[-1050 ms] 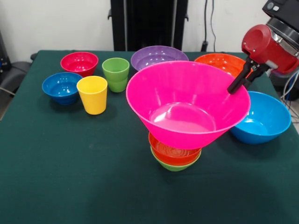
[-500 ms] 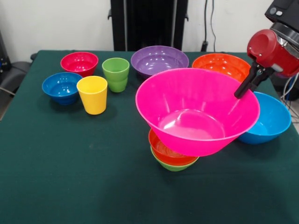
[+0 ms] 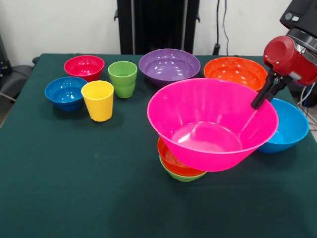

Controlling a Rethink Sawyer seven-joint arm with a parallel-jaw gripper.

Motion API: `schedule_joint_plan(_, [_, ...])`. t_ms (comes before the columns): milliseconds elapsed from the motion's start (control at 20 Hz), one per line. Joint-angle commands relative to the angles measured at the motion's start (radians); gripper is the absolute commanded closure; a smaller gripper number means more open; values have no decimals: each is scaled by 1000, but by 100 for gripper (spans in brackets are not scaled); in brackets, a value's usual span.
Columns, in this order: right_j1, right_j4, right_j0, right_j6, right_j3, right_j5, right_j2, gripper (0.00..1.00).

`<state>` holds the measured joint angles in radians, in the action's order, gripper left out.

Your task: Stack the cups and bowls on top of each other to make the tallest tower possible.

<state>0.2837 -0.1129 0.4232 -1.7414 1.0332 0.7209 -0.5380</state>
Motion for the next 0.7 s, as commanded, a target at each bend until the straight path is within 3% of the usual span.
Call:
schedule_joint_plan(50, [6,-55,-12,-49,85,-34,88,100])
schedule_joint_plan(700, [15,-64,-28,14,77,-4,100,100])
